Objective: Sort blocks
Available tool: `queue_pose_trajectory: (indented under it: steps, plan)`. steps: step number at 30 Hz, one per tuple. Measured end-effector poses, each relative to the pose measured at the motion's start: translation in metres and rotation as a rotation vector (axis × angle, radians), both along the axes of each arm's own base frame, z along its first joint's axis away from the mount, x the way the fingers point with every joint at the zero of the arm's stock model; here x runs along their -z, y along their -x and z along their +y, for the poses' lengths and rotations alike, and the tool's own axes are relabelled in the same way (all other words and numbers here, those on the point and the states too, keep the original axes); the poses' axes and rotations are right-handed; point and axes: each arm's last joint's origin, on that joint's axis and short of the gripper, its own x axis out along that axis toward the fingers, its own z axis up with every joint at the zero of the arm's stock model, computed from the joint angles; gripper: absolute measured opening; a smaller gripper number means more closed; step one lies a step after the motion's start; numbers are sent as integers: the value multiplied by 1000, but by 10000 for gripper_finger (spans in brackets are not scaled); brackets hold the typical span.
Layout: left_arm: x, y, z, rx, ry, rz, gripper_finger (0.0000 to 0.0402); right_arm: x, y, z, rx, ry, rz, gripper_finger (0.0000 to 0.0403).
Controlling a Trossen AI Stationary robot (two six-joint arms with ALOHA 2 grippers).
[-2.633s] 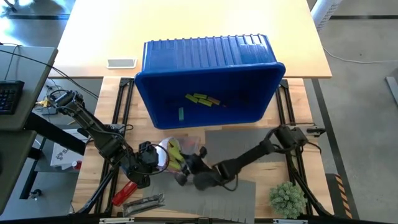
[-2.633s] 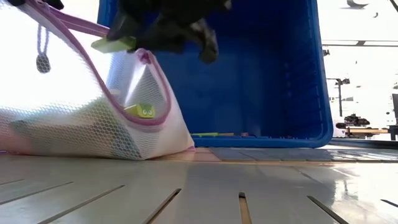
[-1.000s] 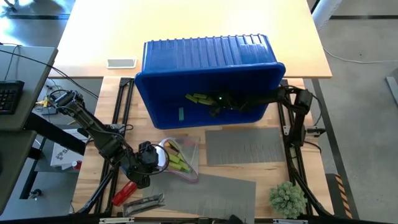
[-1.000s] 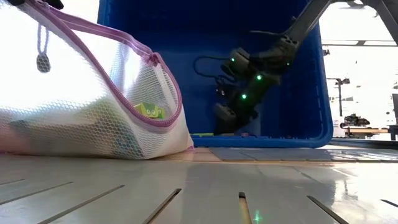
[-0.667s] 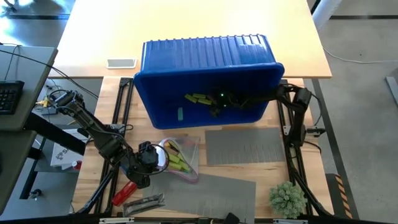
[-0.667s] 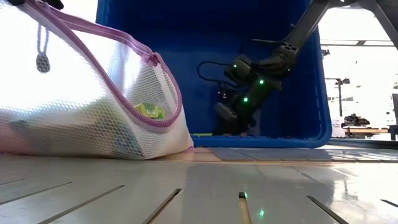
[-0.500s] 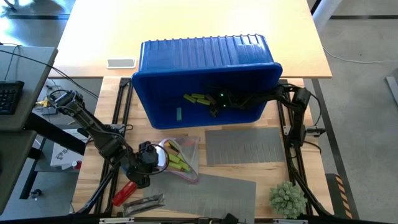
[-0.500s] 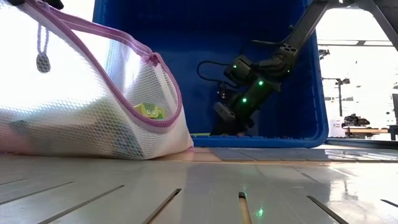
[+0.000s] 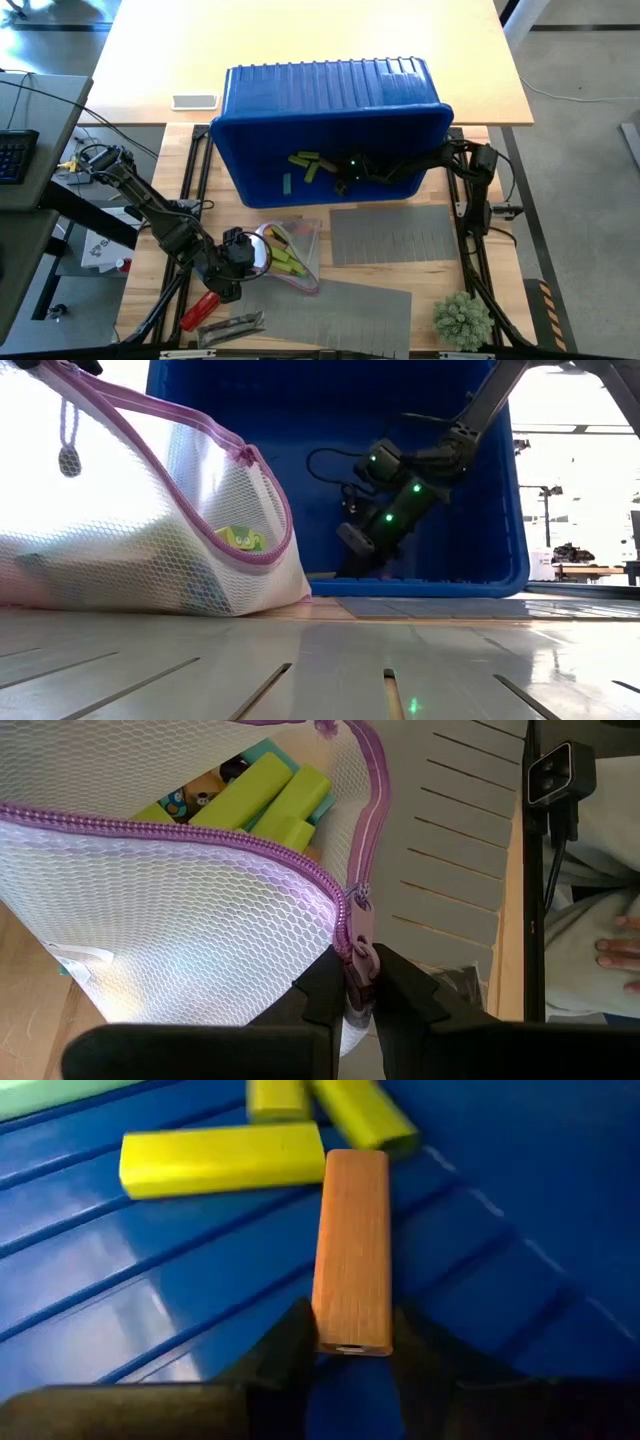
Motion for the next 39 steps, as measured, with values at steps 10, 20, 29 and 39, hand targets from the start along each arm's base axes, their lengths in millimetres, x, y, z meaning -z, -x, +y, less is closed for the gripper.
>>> queue_pose_trajectory:
  steps: [10, 20, 29, 39]
  plan:
    - [0, 0, 0, 0, 0, 0, 24, -27, -11, 52, -144, 18, -37, 86]
    - [0, 0, 0, 0, 0, 0, 24, -103, -11, 168, -322, 29, -367, 86]
    - [0, 0, 0, 0, 0, 0, 24, -82, -14, 281, -300, -152, -521, 86]
    - [0, 0, 0, 0, 0, 0, 24, -65, -67, 322, -171, -196, -492, 86]
